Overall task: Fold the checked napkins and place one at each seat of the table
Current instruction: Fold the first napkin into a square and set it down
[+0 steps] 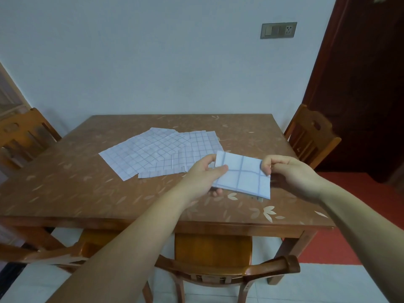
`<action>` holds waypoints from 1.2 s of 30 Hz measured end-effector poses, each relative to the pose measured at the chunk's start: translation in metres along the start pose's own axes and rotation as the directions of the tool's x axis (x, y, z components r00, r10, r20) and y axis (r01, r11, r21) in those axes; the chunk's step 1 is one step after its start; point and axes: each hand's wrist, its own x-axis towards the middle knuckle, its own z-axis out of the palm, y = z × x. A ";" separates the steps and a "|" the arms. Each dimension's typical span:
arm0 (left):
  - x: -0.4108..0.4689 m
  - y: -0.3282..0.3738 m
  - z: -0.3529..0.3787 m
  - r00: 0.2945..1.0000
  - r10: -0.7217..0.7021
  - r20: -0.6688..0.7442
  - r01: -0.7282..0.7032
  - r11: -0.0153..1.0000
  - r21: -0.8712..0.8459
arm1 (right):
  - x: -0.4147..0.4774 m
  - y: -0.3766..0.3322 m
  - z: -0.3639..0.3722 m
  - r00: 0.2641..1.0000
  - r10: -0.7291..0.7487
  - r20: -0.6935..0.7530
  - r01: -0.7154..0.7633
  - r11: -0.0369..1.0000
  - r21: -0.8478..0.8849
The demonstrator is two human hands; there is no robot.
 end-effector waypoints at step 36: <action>-0.028 0.030 0.019 0.883 0.464 -0.075 -0.361 0.772 0.524 | -0.050 -0.042 0.055 0.879 -0.035 -0.476 0.113 0.984 0.137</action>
